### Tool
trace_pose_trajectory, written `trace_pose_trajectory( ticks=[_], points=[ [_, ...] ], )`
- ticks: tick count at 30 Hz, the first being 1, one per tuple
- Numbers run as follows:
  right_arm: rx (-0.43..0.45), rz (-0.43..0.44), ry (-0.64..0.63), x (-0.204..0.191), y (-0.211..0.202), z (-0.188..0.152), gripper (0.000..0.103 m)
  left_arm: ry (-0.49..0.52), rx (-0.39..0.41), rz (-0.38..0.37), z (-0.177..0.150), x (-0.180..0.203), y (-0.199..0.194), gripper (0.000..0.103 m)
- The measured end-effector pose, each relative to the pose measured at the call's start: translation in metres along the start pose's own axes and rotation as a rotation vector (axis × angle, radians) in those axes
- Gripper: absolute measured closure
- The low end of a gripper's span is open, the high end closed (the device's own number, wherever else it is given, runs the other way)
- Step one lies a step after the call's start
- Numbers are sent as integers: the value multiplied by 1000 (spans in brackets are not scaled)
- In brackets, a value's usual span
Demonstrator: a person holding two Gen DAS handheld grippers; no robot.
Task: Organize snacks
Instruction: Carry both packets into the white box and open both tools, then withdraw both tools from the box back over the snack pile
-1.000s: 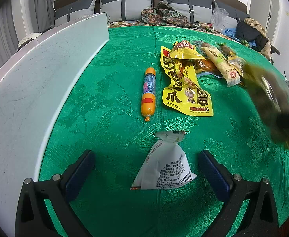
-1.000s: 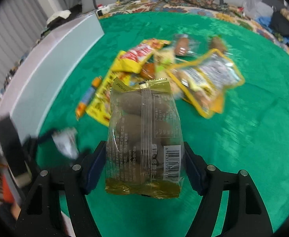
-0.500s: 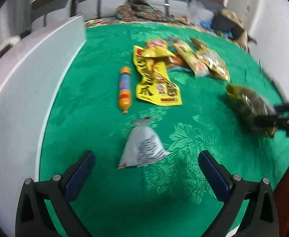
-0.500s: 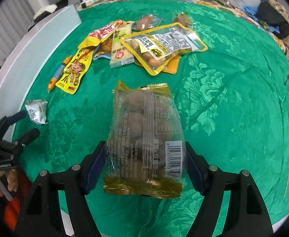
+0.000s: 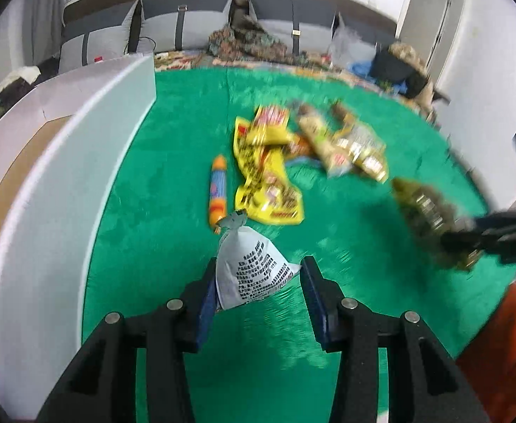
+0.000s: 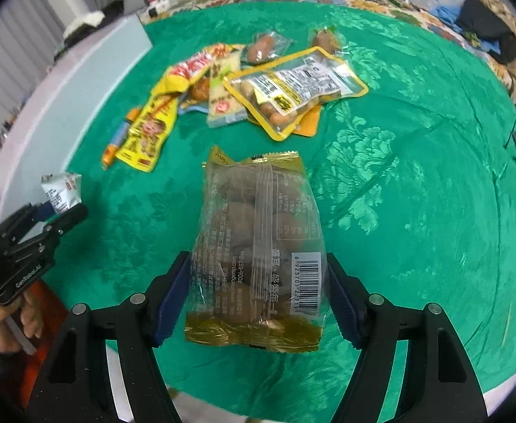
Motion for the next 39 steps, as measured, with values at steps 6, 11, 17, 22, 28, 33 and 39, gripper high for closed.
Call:
trace_pose_trajectory(
  ticks=[6, 11, 17, 22, 28, 33, 39],
  points=[
    [39, 104, -19, -43, -13, 18, 28, -117, 80, -71, 33, -26, -56, 59],
    [84, 212, -40, -94, -24, 44, 28, -203, 144, -55, 56, -83, -99, 59],
    [142, 336, -137, -188, -37, 86, 28, -255, 173, 119, 66, -184, -124, 59],
    [141, 428, -232, -284, -25, 115, 28, -324, 131, 225, 54, -260, -120, 59],
    [132, 455, -341, -379, 14, 132, 27, -400, 82, 350, 18, -319, -109, 58],
    [75, 444, -359, -411, 71, 131, 25, -463, 40, 478, -15, -346, -99, 3],
    [110, 409, -397, -404, 71, 125, 25, -517, 57, 503, -30, -347, -107, 3]
  ],
)
Point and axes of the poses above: each gripper's, at about its wrist camera, not at the fingertips, and y roughly the way its jaws point, x to its right, z to its top, the point moved 6 cm from there along y, roughly the way its jaws point, and after that the axes turned 7 degrees about z, right-handed, at the moved point
